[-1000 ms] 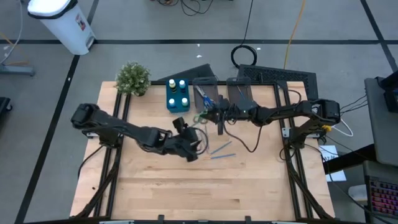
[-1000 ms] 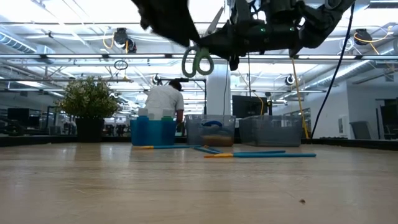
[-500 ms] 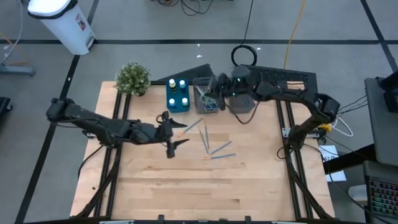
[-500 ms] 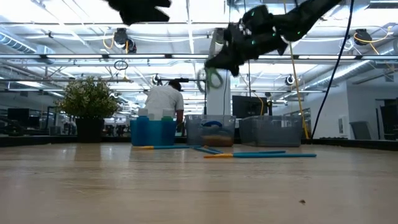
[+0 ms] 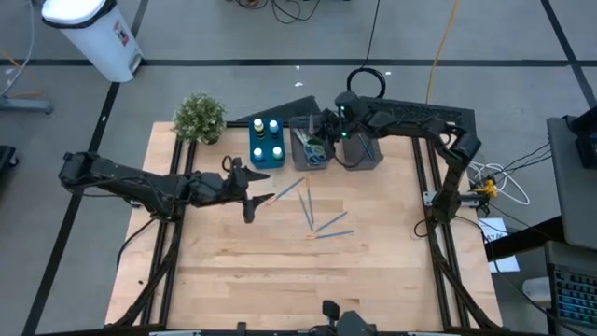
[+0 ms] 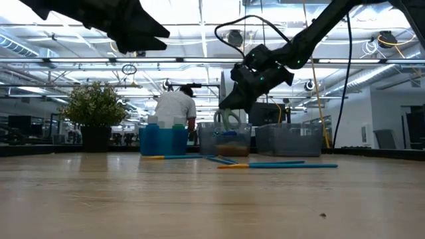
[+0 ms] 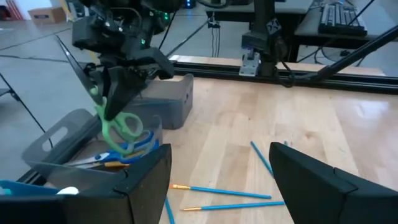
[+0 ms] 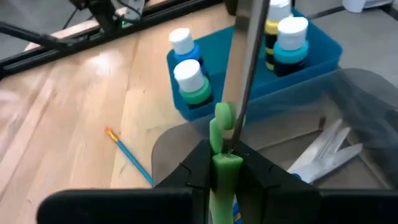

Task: Pick & Place Paint Supplies
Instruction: Put the green scissors into the left black bin

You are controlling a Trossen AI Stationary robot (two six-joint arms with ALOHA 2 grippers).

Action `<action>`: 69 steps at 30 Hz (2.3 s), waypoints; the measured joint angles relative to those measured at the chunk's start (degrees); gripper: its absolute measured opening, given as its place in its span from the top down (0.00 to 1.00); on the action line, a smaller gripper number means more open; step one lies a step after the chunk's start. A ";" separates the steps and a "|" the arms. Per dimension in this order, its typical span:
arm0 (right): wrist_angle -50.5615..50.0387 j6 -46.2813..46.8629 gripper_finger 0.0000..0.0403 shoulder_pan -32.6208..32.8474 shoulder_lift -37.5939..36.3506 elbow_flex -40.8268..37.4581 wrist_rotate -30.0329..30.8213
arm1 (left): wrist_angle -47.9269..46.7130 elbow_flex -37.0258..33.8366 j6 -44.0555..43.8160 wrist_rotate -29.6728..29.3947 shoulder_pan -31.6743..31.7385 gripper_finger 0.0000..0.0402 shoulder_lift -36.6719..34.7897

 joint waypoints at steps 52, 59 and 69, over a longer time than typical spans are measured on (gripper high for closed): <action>0.16 -29.20 0.50 13.84 0.23 -3.69 33.19 | -1.89 -0.14 -2.77 0.23 2.35 0.32 0.31; 0.55 -24.25 0.52 15.74 -0.46 -3.58 40.27 | -2.35 -0.11 -3.01 0.23 2.35 0.32 0.31; -5.88 -12.24 0.66 14.40 -6.20 -3.54 34.47 | -2.36 -0.11 -3.21 0.23 2.35 0.32 0.31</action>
